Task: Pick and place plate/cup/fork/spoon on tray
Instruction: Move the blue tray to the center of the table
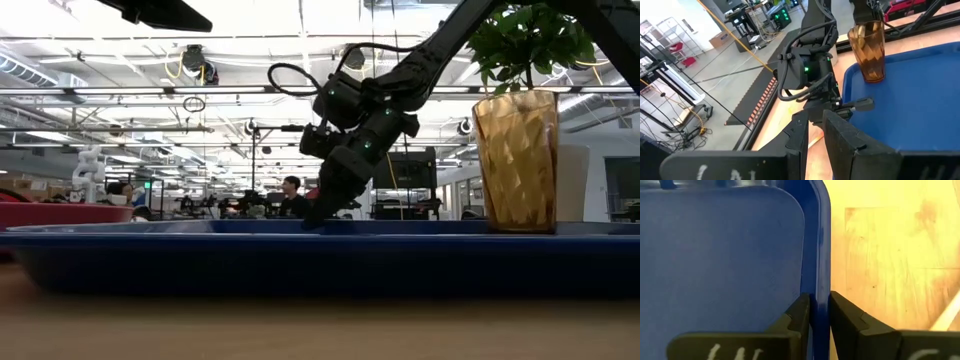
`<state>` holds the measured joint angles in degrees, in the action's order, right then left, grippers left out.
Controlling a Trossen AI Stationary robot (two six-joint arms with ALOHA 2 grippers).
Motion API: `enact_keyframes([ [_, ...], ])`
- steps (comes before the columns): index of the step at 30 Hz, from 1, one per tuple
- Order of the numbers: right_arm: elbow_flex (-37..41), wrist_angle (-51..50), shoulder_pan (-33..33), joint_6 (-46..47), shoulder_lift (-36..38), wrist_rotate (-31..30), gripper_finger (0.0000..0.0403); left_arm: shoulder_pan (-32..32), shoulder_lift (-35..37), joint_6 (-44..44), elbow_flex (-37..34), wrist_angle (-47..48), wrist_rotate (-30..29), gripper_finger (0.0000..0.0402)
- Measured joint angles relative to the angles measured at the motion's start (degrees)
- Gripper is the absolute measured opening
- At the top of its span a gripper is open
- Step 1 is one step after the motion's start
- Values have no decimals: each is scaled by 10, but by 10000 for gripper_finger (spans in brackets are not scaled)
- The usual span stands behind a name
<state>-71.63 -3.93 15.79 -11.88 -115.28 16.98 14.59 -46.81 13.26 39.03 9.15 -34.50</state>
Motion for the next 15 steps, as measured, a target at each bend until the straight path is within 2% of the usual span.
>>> enact_keyframes([
  [12,0,28,13,-10,-10,1,48,-24,-11,-10,0,-4,4,63],
  [15,-1,30,21,-10,-10,-2,48,-31,-23,-12,0,-4,27,63],
])
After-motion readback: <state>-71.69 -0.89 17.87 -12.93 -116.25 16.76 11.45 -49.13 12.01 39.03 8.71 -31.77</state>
